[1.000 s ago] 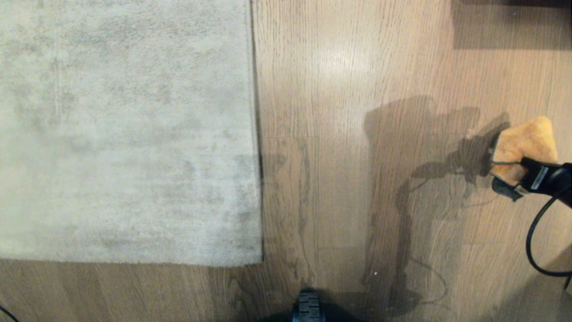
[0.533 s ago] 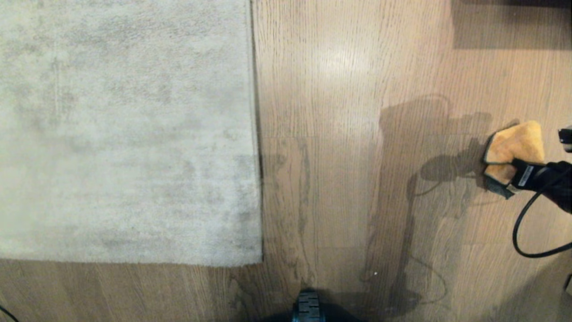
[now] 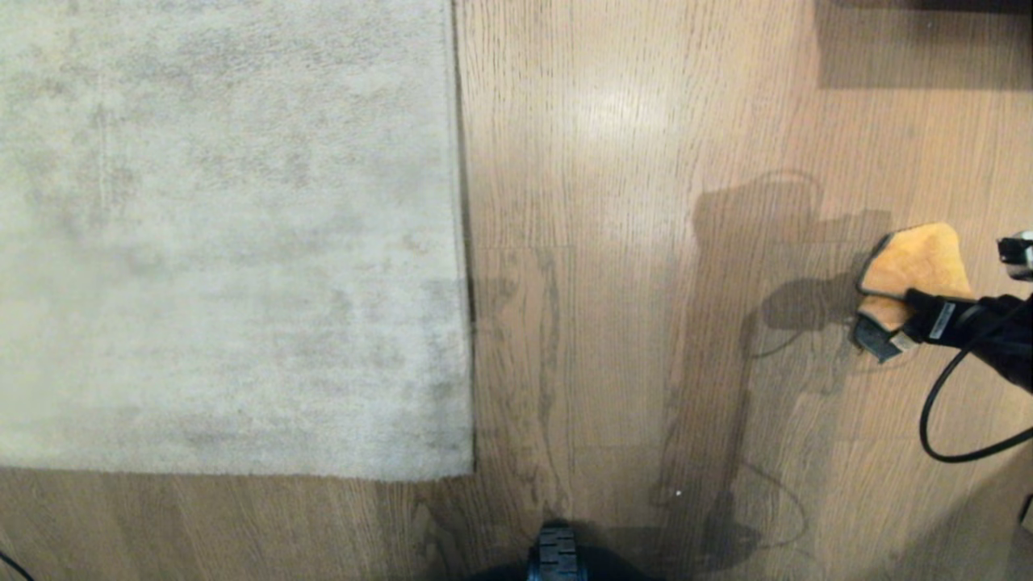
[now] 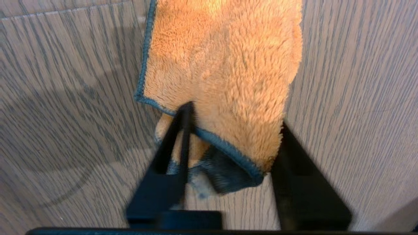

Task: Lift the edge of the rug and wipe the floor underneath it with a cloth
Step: Put down the rag

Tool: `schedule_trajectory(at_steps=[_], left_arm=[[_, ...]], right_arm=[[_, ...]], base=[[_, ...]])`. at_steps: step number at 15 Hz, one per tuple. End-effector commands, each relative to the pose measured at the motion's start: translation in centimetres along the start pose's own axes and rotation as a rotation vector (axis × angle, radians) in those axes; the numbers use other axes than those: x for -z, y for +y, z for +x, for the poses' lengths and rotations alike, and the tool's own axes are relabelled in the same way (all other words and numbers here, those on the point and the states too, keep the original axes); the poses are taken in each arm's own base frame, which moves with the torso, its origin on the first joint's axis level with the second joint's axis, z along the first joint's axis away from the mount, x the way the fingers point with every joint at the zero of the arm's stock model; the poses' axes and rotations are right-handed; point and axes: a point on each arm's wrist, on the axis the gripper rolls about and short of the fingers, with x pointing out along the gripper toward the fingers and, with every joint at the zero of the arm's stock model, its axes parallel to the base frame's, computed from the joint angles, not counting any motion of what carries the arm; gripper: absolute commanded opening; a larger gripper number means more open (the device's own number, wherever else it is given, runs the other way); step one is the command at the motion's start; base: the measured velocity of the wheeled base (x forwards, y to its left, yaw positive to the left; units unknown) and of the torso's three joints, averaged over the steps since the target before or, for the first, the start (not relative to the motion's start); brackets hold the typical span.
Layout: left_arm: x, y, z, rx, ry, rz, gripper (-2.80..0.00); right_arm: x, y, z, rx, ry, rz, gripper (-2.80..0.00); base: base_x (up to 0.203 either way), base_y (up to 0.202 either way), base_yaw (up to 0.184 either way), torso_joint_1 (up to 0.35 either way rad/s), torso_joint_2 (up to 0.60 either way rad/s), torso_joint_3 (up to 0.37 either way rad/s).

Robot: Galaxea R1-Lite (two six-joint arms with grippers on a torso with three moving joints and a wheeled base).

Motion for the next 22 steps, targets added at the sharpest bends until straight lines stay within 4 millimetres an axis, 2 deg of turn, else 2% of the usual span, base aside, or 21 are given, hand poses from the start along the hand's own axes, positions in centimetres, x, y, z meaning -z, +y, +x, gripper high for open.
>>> schedule_trajectory(at_steps=[1, 7, 14, 17, 22], left_arm=[[0.0, 0.0, 0.0, 0.000, 0.000, 0.000, -2.80], [0.0, 0.0, 0.0, 0.000, 0.001, 0.000, -2.80], [0.0, 0.0, 0.0, 0.000, 0.001, 0.000, -2.80], [0.0, 0.0, 0.0, 0.000, 0.001, 0.000, -2.80], [0.0, 0.0, 0.0, 0.000, 0.001, 0.000, -2.80]], right_arm=[[-0.3, 0.1, -0.2, -0.003, -0.016, -0.003, 0.00], [-1.1, 0.0, -0.7, -0.001, -0.044, -0.058, 0.00], [-3.4, 0.4, -3.3, -0.030, -0.121, -0.080, 0.00], [-3.4, 0.6, -4.7, -0.046, -0.129, -0.099, 0.00], [-2.2, 0.9, -7.6, -0.063, -0.107, -0.100, 0.00]], base=[[0.000, 0.000, 0.000, 0.000, 0.00, 0.000], [0.000, 0.000, 0.000, 0.000, 0.00, 0.000], [0.000, 0.000, 0.000, 0.000, 0.00, 0.000], [0.000, 0.000, 0.000, 0.000, 0.00, 0.000], [0.000, 0.000, 0.000, 0.000, 0.00, 0.000]])
